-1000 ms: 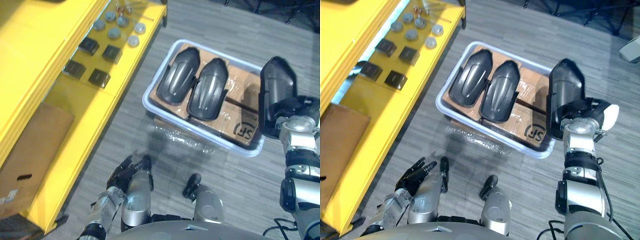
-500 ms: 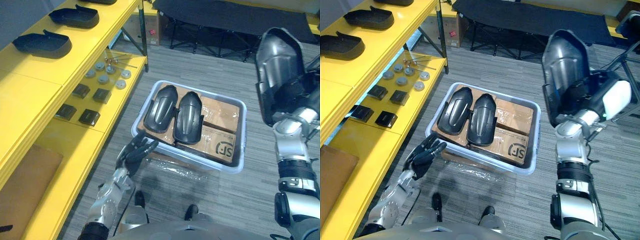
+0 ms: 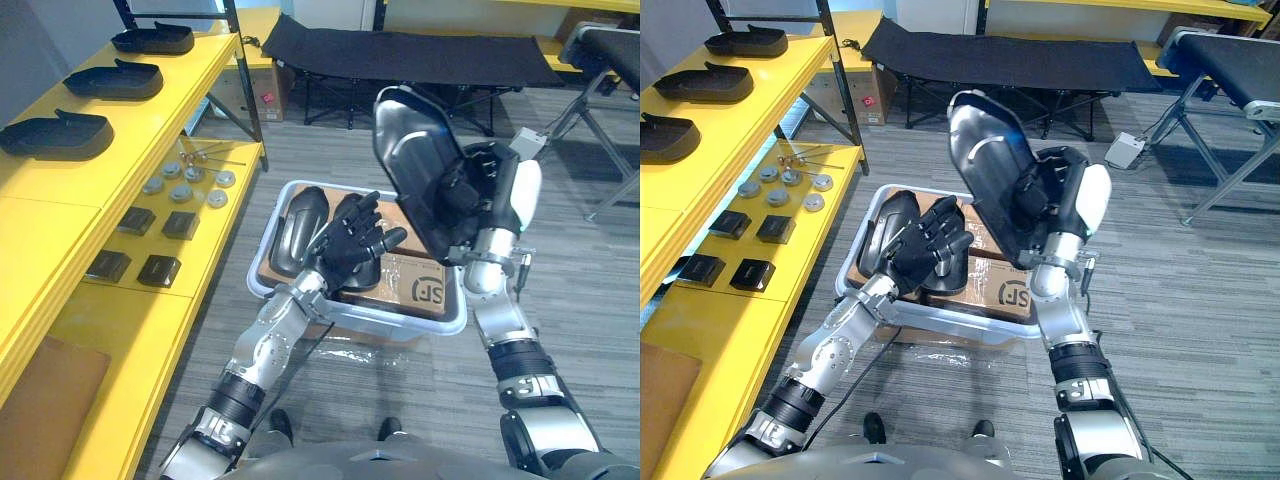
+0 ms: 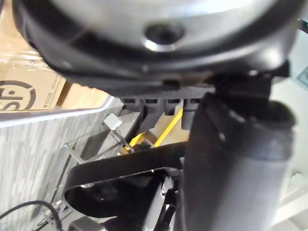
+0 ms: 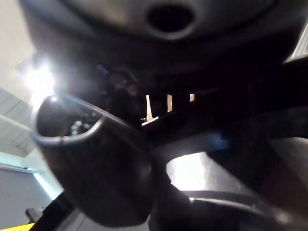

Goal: Walk over and take three plastic housings, then place them on the shelf

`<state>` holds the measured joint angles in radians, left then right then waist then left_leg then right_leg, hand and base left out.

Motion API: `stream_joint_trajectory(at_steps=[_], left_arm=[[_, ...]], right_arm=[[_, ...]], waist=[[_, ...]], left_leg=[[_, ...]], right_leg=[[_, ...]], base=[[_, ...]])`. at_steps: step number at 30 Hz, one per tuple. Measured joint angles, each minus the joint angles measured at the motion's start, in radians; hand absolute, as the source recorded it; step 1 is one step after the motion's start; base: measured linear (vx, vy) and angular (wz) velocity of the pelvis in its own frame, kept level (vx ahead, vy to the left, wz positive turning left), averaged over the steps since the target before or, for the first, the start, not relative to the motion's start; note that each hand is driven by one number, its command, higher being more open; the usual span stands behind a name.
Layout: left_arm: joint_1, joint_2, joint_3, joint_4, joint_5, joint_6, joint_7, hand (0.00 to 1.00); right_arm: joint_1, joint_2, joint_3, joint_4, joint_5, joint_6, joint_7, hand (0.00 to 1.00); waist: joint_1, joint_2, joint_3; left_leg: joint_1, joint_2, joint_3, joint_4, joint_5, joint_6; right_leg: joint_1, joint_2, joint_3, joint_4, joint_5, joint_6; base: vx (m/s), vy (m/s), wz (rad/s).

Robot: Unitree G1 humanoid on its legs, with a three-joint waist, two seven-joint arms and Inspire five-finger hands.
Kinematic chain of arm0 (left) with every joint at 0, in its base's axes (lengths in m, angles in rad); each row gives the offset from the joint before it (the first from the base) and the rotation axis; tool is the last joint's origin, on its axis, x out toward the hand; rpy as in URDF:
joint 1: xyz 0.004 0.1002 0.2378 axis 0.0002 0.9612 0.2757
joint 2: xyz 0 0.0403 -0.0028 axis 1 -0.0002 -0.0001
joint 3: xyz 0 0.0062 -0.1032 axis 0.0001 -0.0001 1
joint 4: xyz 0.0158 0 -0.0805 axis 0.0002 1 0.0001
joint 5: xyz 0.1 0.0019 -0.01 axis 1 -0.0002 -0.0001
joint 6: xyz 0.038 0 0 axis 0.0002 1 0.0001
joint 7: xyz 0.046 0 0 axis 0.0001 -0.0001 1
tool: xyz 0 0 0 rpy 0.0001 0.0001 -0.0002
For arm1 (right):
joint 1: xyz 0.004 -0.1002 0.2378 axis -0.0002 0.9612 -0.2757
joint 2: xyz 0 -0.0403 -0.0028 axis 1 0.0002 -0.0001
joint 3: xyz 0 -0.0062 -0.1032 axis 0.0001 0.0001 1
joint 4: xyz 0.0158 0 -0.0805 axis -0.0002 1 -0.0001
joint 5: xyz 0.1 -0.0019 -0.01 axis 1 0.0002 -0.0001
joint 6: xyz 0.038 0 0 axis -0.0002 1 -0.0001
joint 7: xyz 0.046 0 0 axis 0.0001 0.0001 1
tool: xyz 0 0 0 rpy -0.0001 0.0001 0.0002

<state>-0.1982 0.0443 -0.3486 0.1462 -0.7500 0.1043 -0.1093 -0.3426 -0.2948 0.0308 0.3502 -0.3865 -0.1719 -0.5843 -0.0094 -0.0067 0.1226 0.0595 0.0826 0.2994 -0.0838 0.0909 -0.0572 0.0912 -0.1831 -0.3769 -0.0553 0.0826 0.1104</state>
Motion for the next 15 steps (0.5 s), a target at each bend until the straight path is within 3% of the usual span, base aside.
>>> stream_joint_trajectory(at_steps=[6, 15], left_arm=[[-0.007, 0.002, -0.018, 0.007, 0.002, 0.0, 0.076, 1.0], [-0.012, -0.005, -0.036, 0.084, 0.009, -0.002, 0.203, 1.0]], right_arm=[[0.006, 0.038, 0.048, 0.0, 0.001, -0.021, 0.016, 0.0], [0.028, 0.112, 0.142, -0.002, 0.006, -0.041, 0.017, 0.0]], waist=[[0.004, -0.001, -0.001], [0.004, -0.024, -0.043]], left_leg=[[-0.001, -0.002, -0.002, -0.001, 0.003, 0.005], [-0.012, -0.003, -0.009, -0.001, 0.006, 0.007]], right_leg=[[0.0, 0.0, 0.001, -0.003, 0.008, -0.002], [0.0, 0.003, -0.003, -0.021, 0.018, -0.003]], base=[[-0.03, 0.004, 0.0], [0.0, 0.002, 0.01]])
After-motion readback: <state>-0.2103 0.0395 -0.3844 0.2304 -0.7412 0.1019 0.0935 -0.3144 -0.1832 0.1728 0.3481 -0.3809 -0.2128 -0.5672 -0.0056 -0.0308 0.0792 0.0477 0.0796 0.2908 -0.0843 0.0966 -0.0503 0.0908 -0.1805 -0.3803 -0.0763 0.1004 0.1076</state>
